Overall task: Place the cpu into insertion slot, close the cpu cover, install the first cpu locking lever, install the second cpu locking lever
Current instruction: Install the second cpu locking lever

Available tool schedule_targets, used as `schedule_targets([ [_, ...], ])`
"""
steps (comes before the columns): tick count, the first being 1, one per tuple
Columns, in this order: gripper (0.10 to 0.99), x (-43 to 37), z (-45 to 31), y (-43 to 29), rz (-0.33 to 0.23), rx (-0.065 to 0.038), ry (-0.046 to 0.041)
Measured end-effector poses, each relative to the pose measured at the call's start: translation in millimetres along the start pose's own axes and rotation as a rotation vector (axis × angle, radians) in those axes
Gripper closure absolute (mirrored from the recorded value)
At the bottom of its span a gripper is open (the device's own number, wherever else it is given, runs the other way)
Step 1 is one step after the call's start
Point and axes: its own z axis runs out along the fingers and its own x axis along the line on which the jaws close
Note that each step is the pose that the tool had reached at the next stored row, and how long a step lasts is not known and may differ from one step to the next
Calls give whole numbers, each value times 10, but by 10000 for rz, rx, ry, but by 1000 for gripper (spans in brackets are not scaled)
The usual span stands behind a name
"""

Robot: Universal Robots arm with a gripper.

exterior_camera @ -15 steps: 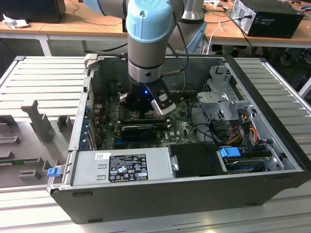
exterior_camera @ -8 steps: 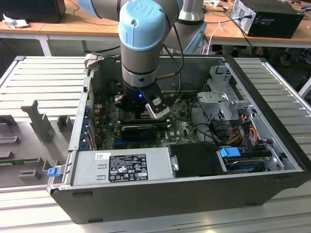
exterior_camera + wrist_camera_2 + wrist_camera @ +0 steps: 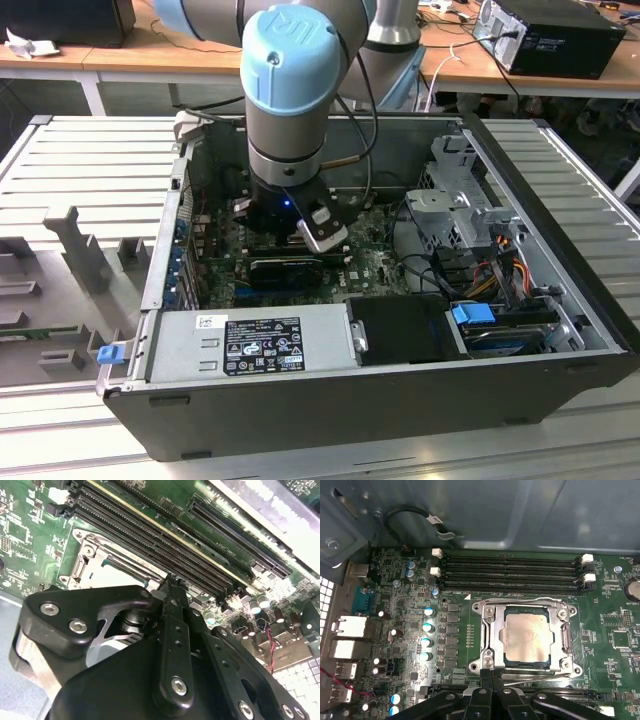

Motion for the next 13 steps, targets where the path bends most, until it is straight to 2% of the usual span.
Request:
schedule_targets([
  [5, 980, 17, -10, -38, 11, -237, -12],
  [8, 980, 68, -21, -86, 11, -286, -13],
  [13, 980, 72, 64, -86, 28, -336, -18],
])
